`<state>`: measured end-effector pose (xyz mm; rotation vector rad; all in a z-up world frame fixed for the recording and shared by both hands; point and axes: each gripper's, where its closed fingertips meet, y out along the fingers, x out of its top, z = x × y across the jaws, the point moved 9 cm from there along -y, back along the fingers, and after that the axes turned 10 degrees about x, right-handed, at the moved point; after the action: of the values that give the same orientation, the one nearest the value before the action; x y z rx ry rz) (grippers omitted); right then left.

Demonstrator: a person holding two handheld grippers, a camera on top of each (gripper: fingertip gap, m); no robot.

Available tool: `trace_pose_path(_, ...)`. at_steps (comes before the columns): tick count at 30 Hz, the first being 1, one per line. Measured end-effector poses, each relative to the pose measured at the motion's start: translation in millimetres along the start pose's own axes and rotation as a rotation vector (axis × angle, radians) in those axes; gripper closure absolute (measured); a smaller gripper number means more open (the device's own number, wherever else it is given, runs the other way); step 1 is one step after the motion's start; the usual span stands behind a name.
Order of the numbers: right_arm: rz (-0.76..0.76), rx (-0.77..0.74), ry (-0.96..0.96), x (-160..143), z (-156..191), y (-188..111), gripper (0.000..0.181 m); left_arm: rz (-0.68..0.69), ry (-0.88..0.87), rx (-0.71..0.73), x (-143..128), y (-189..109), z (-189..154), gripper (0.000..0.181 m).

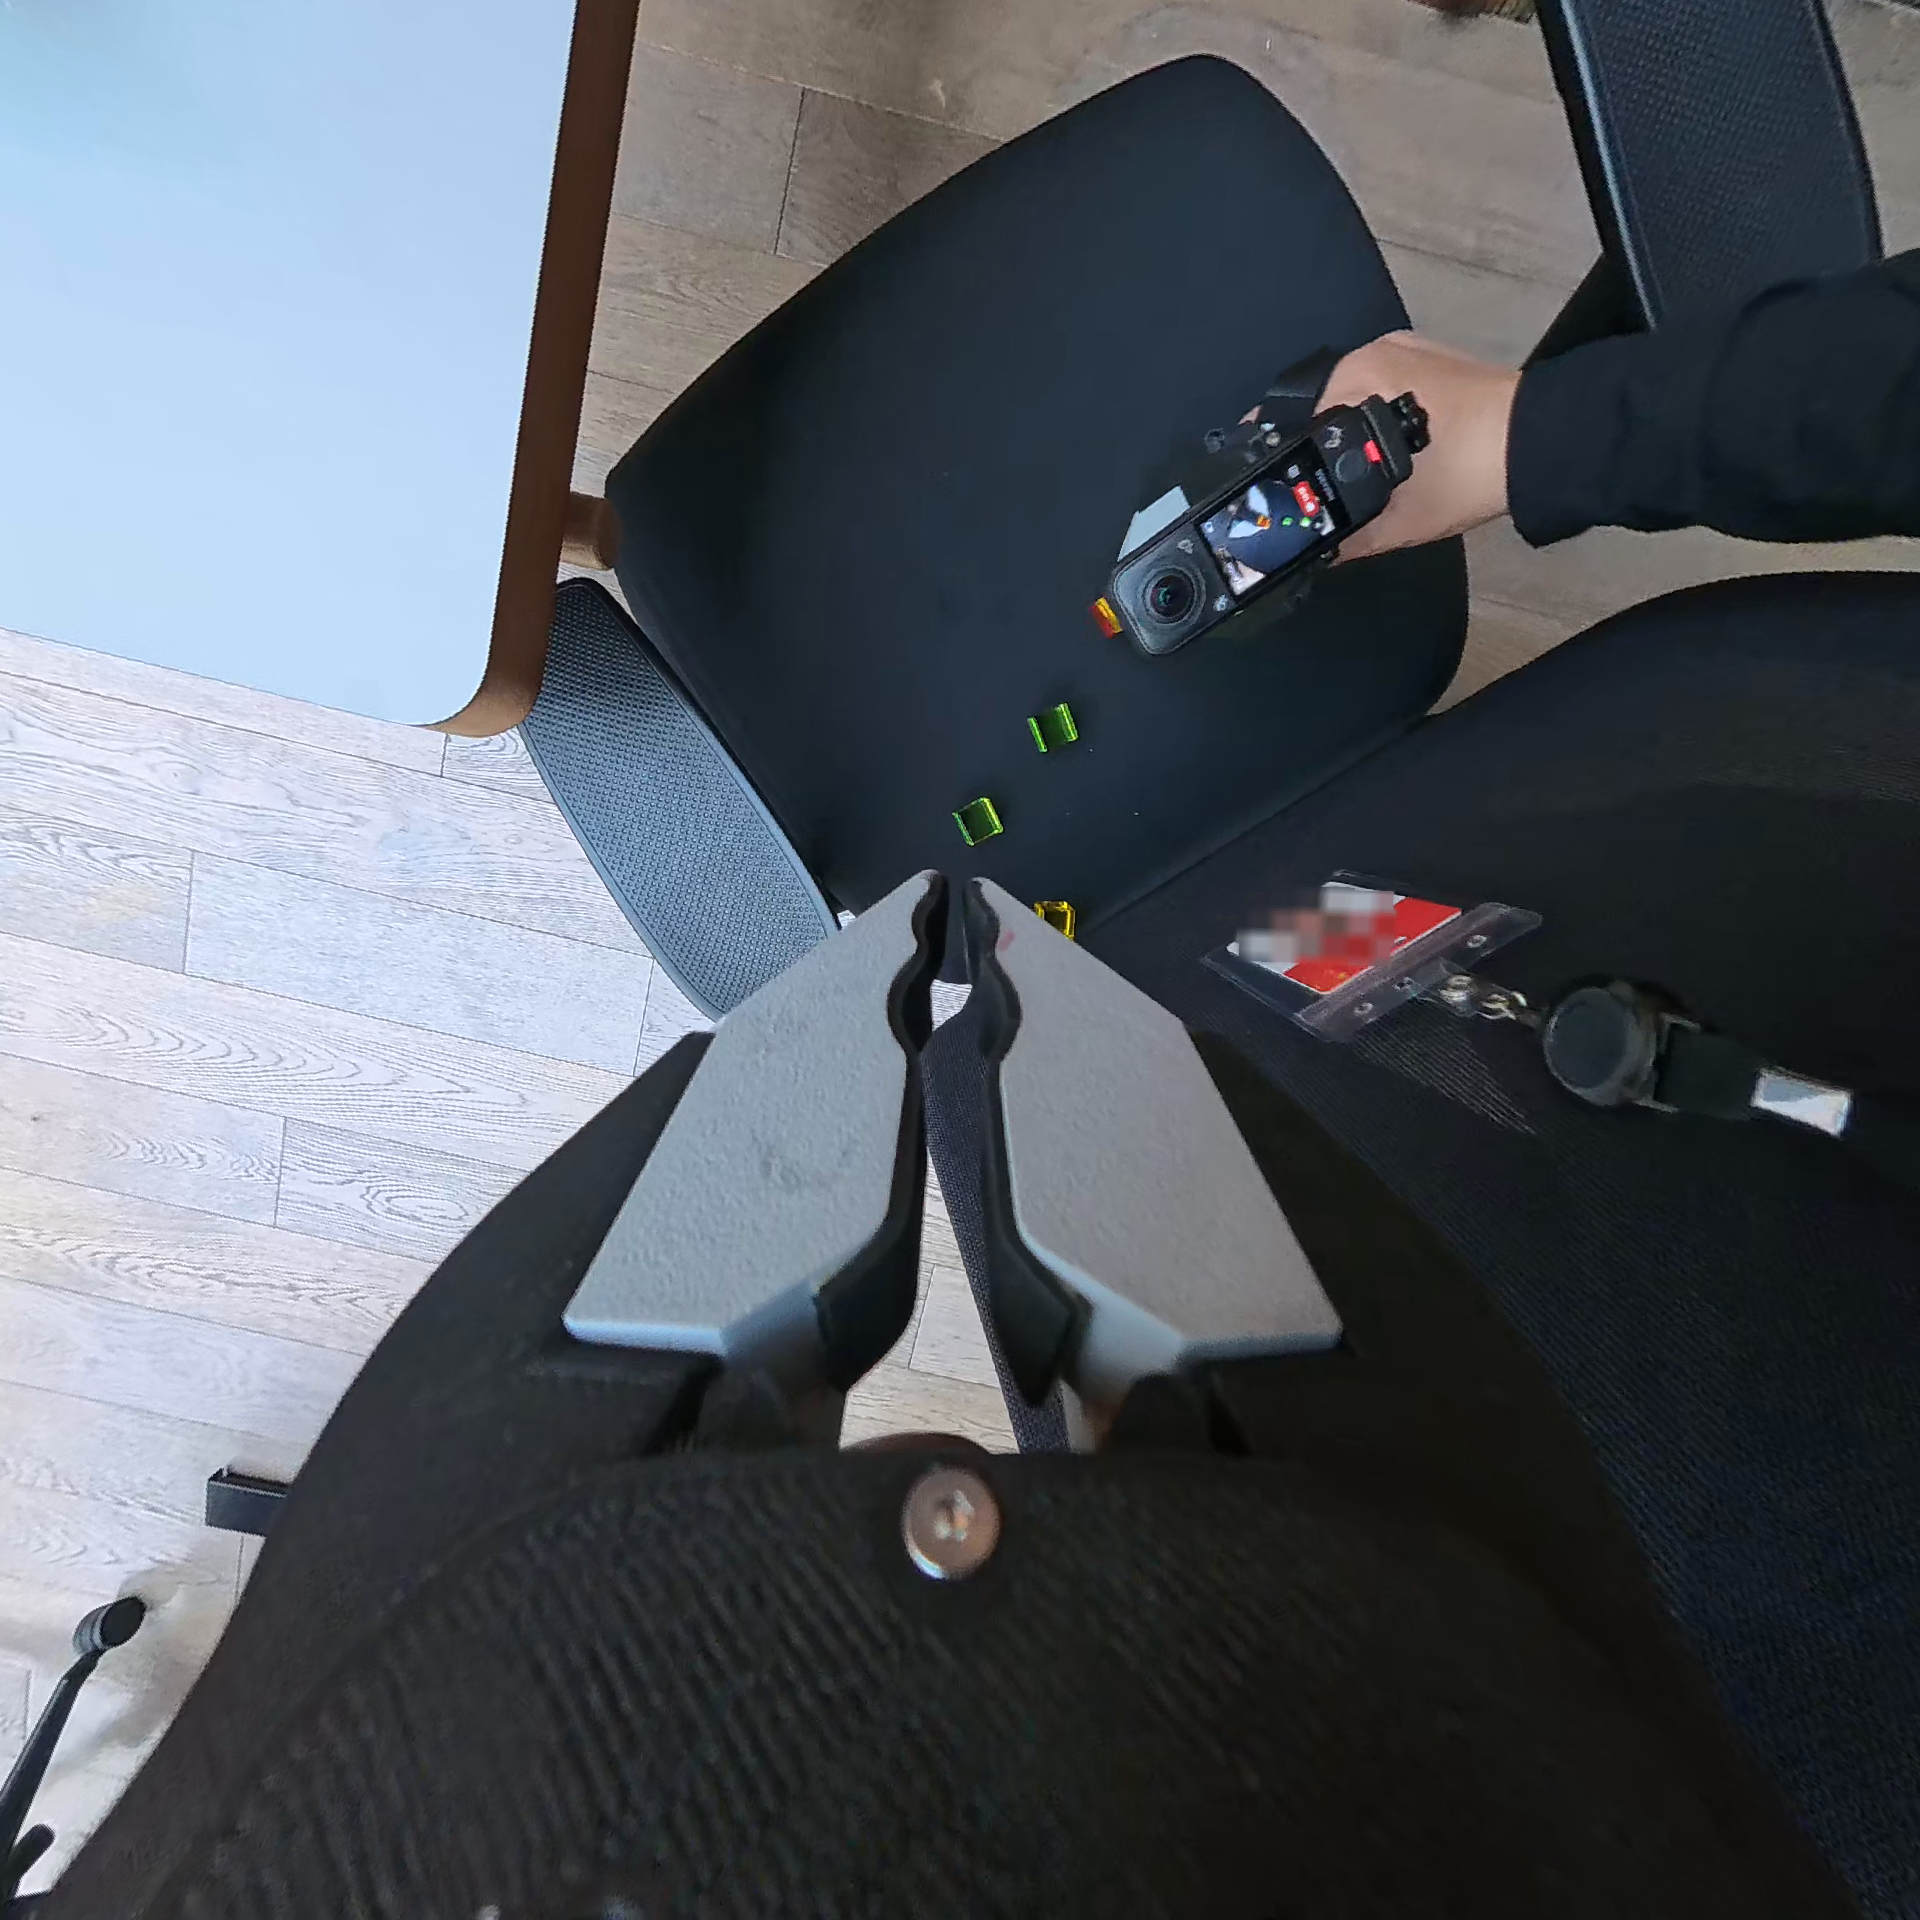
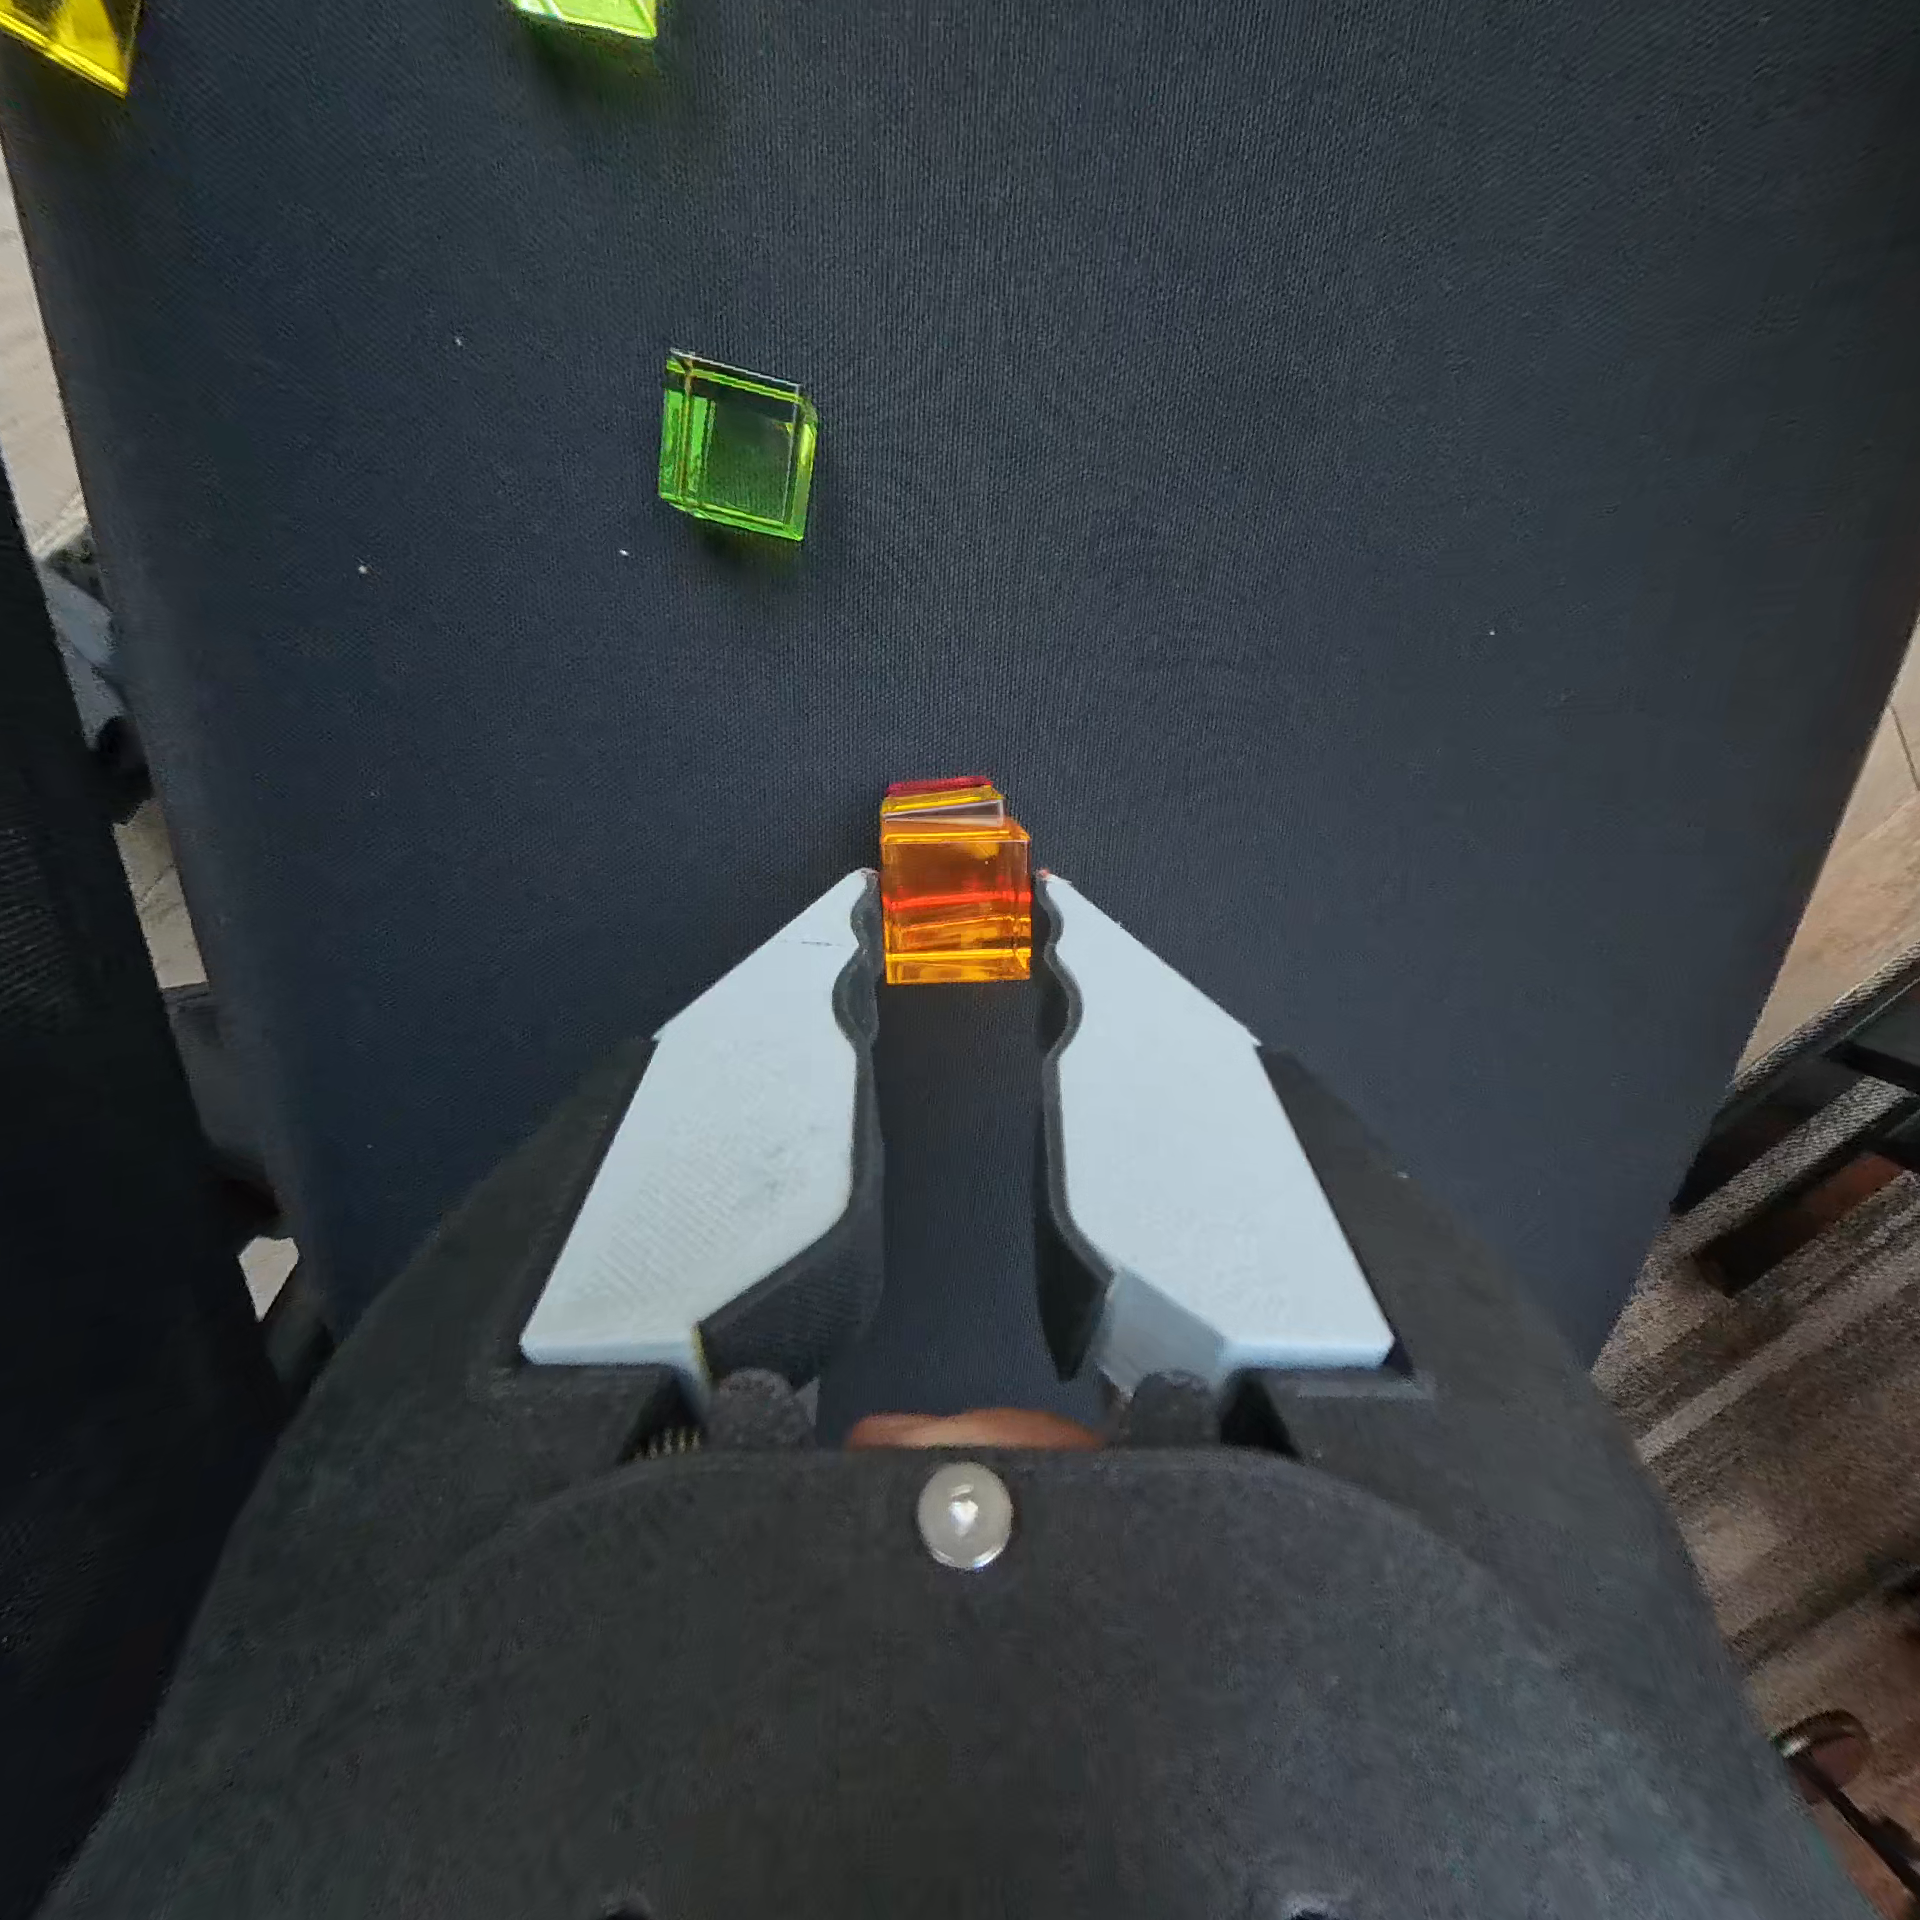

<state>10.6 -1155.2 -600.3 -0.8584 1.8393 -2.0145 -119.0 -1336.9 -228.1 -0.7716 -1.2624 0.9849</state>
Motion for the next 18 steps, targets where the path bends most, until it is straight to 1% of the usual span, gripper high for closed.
trace_pose_path(4, -0.001, 0.016, -0.005, 0.6, -1.8, 2.9, 0.155, -0.002, -0.004, -0.002, 0.4, -0.1, 0.4, 0.181)
trace_pose_path(7, 0.009, 0.009, -0.007, 1.3, -2.8, 4.9, 0.144, -0.004, -0.005, -0.001, 0.8, -0.1, 0.9, 0.181)
trace_pose_path(18, -0.004, 0.008, 0.017, -2.8, 1.4, 6.4, 0.138, -0.002, -0.008, -0.004, 0.9, 0.4, 0.9, 0.181)
